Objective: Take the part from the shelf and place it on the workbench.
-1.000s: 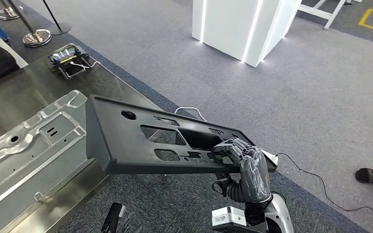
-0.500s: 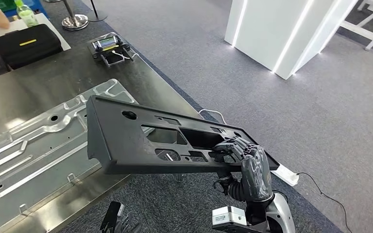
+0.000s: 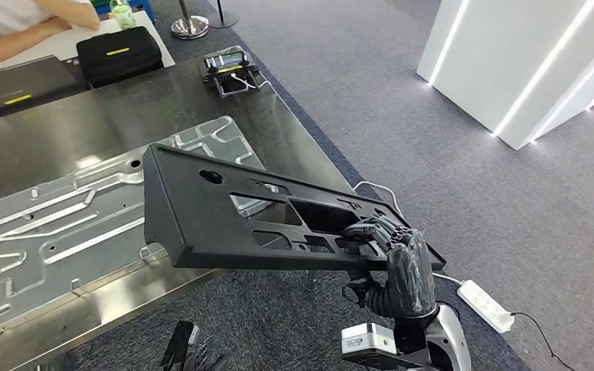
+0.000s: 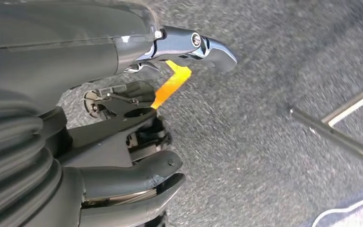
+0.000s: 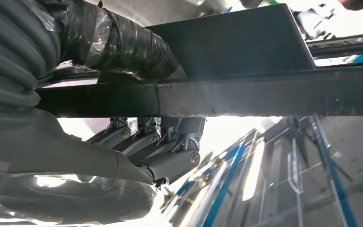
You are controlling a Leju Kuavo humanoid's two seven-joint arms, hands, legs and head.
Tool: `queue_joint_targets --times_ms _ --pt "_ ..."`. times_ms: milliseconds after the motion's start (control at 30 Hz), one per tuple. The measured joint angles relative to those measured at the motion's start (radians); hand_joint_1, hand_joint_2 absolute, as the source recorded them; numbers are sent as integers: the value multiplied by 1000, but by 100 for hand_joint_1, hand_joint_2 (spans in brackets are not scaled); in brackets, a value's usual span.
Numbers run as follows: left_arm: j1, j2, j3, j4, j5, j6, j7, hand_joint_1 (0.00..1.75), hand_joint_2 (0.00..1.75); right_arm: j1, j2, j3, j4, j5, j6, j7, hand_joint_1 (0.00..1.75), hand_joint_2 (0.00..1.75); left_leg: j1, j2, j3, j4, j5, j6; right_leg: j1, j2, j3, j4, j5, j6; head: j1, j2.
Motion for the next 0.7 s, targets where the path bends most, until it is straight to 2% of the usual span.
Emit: queue_joint_targets --times_ms 33,67,100,133,167,233,267,300,333,367,400,433,467,500,533,600,633,667,700 --pt "1 1 0 0 0 0 0 0 175 0 0 -2 0 1 0 0 175 175 1 9 34 -58 31 -1 0 -13 1 4 -3 3 0 0" --pt "0 1 0 0 0 1 0 0 175 0 0 -5 0 3 0 1 175 175 1 30 73 -133 58 2 0 -24 1 9 -8 7 0 0" --pt "-1 2 0 0 0 1 -1 0 175 0 -1 -8 0 5 0 3 175 175 -1 49 107 -195 80 7 2 -34 1 15 -13 12 0 0" --pt "-1 2 0 0 0 1 -2 0 175 0 -2 -12 -1 8 0 4 175 175 -4 61 128 -234 90 14 5 -42 2 19 -16 18 0 0" --pt "-2 2 0 0 1 1 -2 0 175 -1 -3 -16 -1 12 0 6 175 175 -7 67 133 -248 91 23 7 -50 2 22 -18 23 0 0" --pt "0 3 0 0 2 1 -4 0 175 -2 -6 -23 -1 19 1 9 175 175 -8 45 131 -248 97 38 7 -62 4 20 -19 33 0 0" --pt "1 3 0 1 2 1 -4 0 175 -3 -7 -25 -2 22 1 10 175 175 -6 35 131 -253 100 44 5 -54 5 23 -24 39 1 0" --pt "1 3 0 1 2 1 -5 0 175 -4 -9 -29 -2 24 1 11 175 175 -3 25 132 -257 105 51 2 -32 -1 39 -40 45 1 0" --pt "1 3 0 1 2 1 -6 0 175 -5 -11 -32 -3 26 2 12 175 175 0 15 132 -262 109 57 -1 -3 -16 79 -67 50 1 0" --pt "0 3 0 1 3 1 -7 0 175 -5 -14 -37 -3 29 2 14 175 175 1 4 131 -263 111 60 -3 25 -41 138 -101 53 1 0" --pt "-1 2 0 1 3 0 -8 0 175 -5 -18 -41 -4 34 3 17 175 175 1 -7 129 -263 112 63 -3 43 -74 209 -135 54 1 0" --pt "0 2 0 1 3 -1 -8 0 175 -4 -23 -45 -4 39 3 20 175 175 0 -20 128 -262 113 64 -3 50 -105 270 -156 55 1 0" --pt "1 2 0 1 3 -1 -9 0 175 -4 -27 -49 -4 45 4 23 175 175 0 -33 127 -260 113 64 -3 52 -123 303 -159 54 1 0" --pt "2 2 0 1 3 -2 -9 0 175 -4 -31 -53 -4 50 5 26 175 175 -1 -48 127 -259 114 64 -3 54 -123 297 -141 52 1 0" --pt "3 2 0 1 3 -2 -9 0 175 -5 -35 -58 -4 54 6 29 175 175 -1 -63 127 -257 114 64 -3 59 -104 251 -105 49 1 0" --pt "2 1 0 1 3 -2 -10 0 175 -8 -43 -67 -3 60 9 35 175 175 -1 -91 126 -255 115 60 -4 99 -42 109 -33 38 1 0" --pt "2 0 1 1 3 -2 -11 0 175 -10 -47 -72 -3 64 13 40 175 175 -1 -103 123 -254 117 55 -4 118 -20 56 -14 33 1 0" --pt "2 0 1 1 3 -3 -11 0 175 -14 -51 -77 -2 70 20 48 175 175 0 -113 119 -254 119 50 -3 131 -10 27 -8 30 1 0" --pt "3 0 1 1 3 -4 -12 0 175 -19 -56 -83 1 74 33 58 175 175 1 -123 115 -255 122 43 -2 132 -8 22 -11 29 2 0"
